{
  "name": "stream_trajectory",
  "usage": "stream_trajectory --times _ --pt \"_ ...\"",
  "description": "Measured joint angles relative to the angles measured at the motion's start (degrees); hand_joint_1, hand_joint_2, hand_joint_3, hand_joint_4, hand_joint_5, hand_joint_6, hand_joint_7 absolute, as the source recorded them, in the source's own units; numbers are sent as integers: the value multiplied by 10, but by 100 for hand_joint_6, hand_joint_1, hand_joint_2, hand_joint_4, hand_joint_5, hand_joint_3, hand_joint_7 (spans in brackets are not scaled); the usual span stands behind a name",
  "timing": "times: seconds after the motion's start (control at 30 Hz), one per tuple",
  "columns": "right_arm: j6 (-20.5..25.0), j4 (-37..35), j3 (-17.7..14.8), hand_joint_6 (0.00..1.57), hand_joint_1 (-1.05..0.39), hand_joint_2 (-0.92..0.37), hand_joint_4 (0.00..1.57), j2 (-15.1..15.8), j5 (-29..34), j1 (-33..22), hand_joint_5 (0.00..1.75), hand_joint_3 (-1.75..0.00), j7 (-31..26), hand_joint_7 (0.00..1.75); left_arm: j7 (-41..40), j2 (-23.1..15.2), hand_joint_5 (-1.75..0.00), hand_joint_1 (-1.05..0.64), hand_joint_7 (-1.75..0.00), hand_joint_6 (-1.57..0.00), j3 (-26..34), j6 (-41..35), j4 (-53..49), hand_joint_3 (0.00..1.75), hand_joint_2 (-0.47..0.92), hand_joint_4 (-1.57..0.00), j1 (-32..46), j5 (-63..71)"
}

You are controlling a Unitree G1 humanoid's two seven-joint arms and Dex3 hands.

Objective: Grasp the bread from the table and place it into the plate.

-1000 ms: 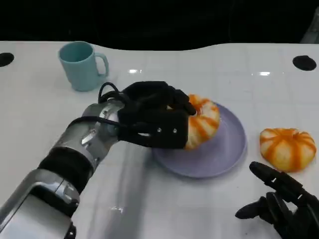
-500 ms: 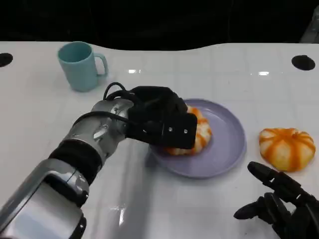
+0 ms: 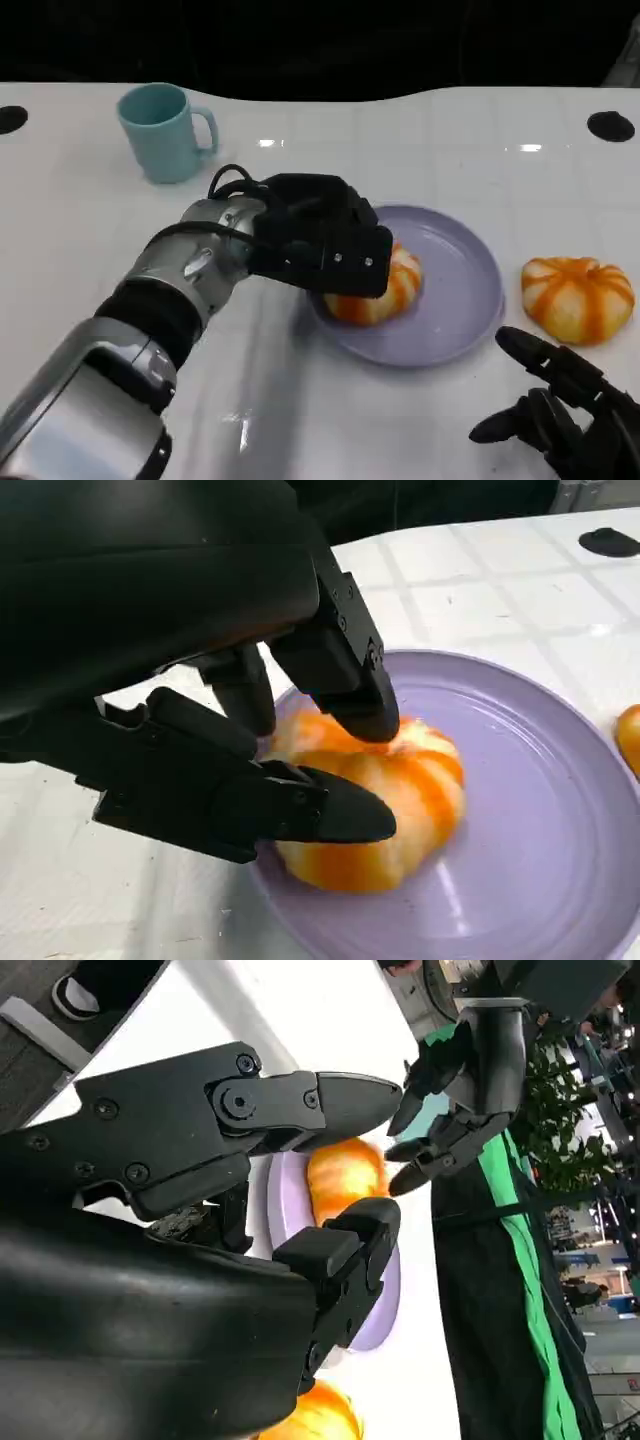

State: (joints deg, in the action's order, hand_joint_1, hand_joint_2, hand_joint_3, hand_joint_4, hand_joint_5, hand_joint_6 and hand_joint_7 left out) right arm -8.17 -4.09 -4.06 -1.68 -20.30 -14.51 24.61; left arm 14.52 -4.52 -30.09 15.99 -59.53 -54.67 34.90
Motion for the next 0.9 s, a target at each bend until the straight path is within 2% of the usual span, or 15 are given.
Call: stream_trajectory --times 0.03,0.07,0.13,0.17,0.23,0.43,0.7,0.77,0.83,0.87,0.9 --pt "0 0 0 102 -74 -92 72 0 0 0 111 -32 0 19 0 0 -104 -70 -4 -88 1 0 0 30 92 -2 0 0" --pt "0 0 0 102 -74 -92 71 0 0 0 111 -32 0 18 8 1 -87 -69 -4 -85 8 2 0 31 92 -4 0 -12" --pt "0 1 0 101 -74 -92 71 0 -1 0 111 -32 0 18 31 2 -72 -70 -2 -80 31 12 0 32 92 -6 1 -47" --pt "0 1 0 101 -74 -92 71 0 -1 0 111 -32 0 18 38 2 -70 -70 -1 -76 39 17 0 33 92 -6 1 -61" --pt "0 1 0 101 -74 -92 71 0 -1 0 111 -33 0 18 44 3 -68 -72 0 -65 51 25 0 35 92 -7 1 -77" --pt "1 3 1 102 -75 -92 71 0 2 0 112 -33 -7 19 44 -5 -72 -73 0 -52 69 59 1 35 92 -2 8 -104" --pt "0 1 1 102 -74 -92 71 1 2 0 113 -33 -6 19 55 -30 -74 -72 -1 -50 111 81 49 34 92 0 46 -150" --pt "0 2 1 102 -74 -92 71 1 2 1 113 -33 -6 19 68 -32 -90 -67 -4 -57 128 81 65 29 92 -6 61 -173" --pt "0 1 1 102 -74 -92 71 2 1 1 113 -33 -6 19 83 -29 -94 -66 -5 -58 158 83 94 28 92 -7 90 -225" --pt "0 1 1 102 -74 -92 71 2 1 1 113 -33 -6 19 88 -28 -111 -61 -13 -68 168 83 102 28 92 -24 99 -239" --pt "0 1 1 102 -74 -92 71 2 0 1 113 -33 -5 19 90 -26 -122 -59 -28 -66 181 84 116 29 92 -28 114 -257"
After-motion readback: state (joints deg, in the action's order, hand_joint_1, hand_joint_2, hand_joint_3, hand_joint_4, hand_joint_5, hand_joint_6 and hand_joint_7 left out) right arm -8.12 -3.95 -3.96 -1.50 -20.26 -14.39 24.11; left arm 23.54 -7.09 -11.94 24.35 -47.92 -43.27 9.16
